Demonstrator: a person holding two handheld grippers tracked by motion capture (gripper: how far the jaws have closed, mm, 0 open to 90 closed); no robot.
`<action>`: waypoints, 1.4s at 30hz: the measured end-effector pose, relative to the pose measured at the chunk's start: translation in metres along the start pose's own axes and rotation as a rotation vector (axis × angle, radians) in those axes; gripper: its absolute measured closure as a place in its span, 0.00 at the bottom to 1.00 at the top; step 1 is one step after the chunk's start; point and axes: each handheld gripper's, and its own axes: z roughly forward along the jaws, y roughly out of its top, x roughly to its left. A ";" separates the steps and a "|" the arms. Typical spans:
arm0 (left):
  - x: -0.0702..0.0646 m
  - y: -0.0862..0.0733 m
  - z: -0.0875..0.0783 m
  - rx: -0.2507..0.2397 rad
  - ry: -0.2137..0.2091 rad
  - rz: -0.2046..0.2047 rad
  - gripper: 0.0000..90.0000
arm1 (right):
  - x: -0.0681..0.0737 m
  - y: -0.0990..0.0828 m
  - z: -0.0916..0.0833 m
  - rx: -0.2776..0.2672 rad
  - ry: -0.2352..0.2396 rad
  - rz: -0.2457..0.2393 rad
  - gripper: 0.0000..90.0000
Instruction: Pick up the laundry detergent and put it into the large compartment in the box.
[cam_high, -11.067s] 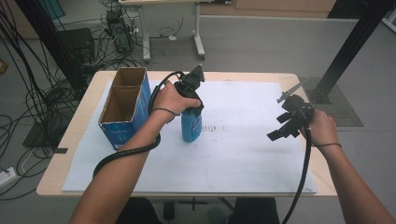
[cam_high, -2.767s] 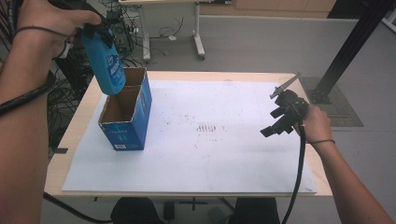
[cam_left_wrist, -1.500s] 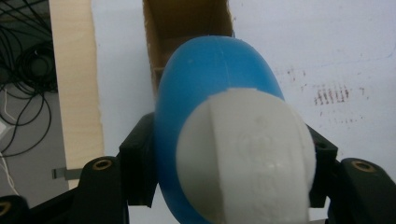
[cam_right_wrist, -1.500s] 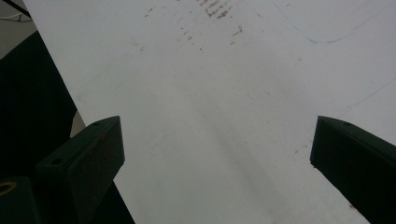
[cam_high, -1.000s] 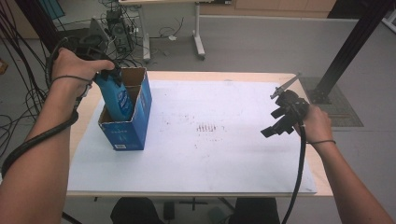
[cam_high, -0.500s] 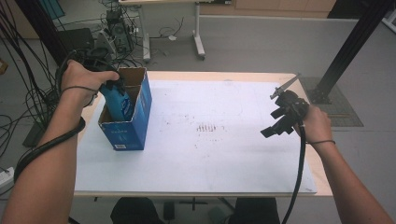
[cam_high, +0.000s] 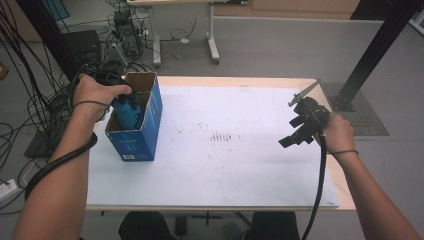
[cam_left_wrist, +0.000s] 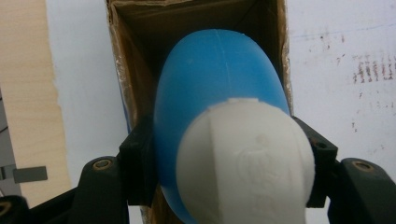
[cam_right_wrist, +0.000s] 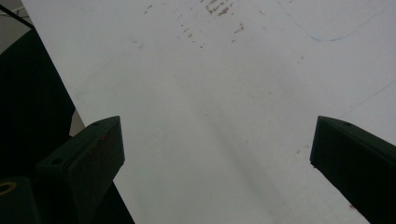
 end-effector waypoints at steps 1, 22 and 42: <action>0.000 0.000 0.002 0.002 0.002 -0.001 0.42 | 0.000 0.000 0.000 -0.001 -0.001 0.000 0.03; 0.001 -0.008 0.031 0.010 -0.001 -0.011 0.42 | 0.000 0.001 0.001 0.001 0.003 -0.004 0.03; 0.000 -0.010 0.038 0.014 0.003 -0.016 0.42 | 0.002 0.002 0.002 0.000 0.004 -0.007 0.03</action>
